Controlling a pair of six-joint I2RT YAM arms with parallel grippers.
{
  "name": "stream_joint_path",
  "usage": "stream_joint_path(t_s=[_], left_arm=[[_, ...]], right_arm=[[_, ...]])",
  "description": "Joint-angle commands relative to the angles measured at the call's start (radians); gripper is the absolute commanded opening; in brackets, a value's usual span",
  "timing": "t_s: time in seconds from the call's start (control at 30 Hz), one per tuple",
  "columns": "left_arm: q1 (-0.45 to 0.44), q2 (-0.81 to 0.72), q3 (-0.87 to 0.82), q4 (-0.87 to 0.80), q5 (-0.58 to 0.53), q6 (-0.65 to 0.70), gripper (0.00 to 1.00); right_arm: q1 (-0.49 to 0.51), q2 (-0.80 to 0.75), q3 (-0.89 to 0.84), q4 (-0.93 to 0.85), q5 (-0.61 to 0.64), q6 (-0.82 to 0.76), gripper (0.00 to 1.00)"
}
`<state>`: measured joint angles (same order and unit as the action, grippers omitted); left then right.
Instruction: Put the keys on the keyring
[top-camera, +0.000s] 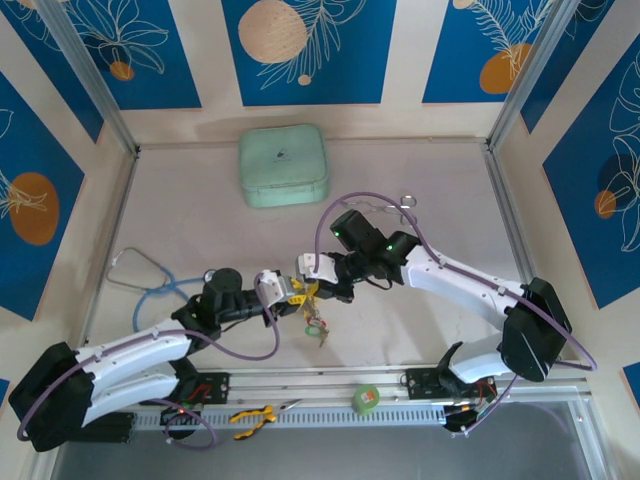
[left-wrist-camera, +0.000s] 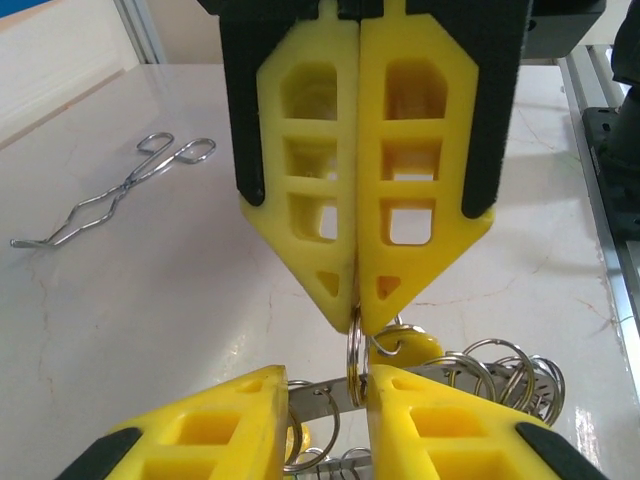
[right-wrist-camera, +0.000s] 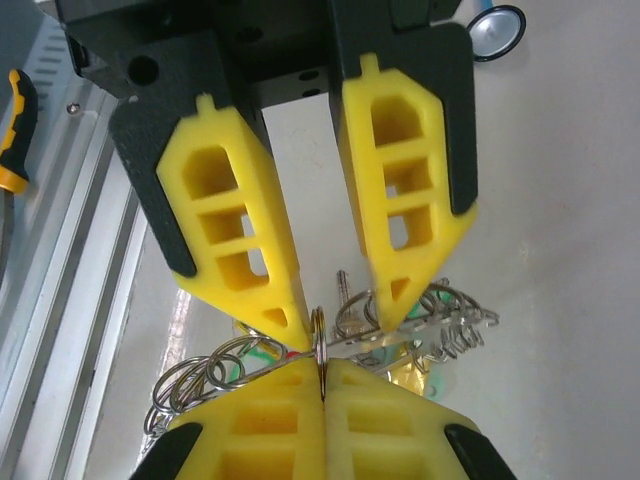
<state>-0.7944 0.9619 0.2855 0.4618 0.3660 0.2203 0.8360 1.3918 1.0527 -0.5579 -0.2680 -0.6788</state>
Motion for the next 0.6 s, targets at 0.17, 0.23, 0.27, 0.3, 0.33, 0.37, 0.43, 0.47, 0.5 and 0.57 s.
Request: stream_joint_path(t_s=[0.17, 0.23, 0.27, 0.3, 0.33, 0.37, 0.43, 0.47, 0.5, 0.57], left_arm=[[-0.003, 0.019, 0.029, 0.044, 0.04, 0.009, 0.1], [-0.003, 0.019, 0.025, 0.053, 0.043, 0.007, 0.02], [-0.004, 0.017, 0.022, 0.06, 0.046, 0.005, 0.0], [-0.004, 0.018, 0.019, 0.067, 0.047, 0.002, 0.0], [-0.004, 0.019, 0.013, 0.08, 0.05, -0.004, 0.0], [-0.004, 0.02, 0.008, 0.093, 0.054, -0.007, 0.0], [-0.003, 0.023, -0.007, 0.126, 0.056, -0.016, 0.0], [-0.004, 0.023, -0.013, 0.141, 0.058, -0.02, 0.0], [-0.004, 0.026, -0.021, 0.157, 0.059, -0.022, 0.0], [-0.004, 0.028, -0.03, 0.178, 0.057, -0.026, 0.0]], right_arm=[[0.045, 0.013, 0.057, -0.058, 0.056, -0.032, 0.0], [0.041, 0.006, 0.047, -0.044, 0.055, -0.019, 0.0], [0.029, -0.001, 0.037, -0.032, 0.043, -0.004, 0.0], [0.015, -0.011, 0.026, -0.021, 0.019, 0.013, 0.06], [-0.008, -0.02, 0.01, -0.008, -0.017, 0.031, 0.14], [-0.028, -0.029, -0.005, 0.007, -0.043, 0.051, 0.2], [-0.056, -0.045, -0.046, 0.036, -0.079, 0.077, 0.27], [-0.063, -0.046, -0.06, 0.047, -0.086, 0.084, 0.28], [-0.067, -0.045, -0.075, 0.058, -0.093, 0.094, 0.29], [-0.071, -0.034, -0.095, 0.068, -0.098, 0.104, 0.29]])
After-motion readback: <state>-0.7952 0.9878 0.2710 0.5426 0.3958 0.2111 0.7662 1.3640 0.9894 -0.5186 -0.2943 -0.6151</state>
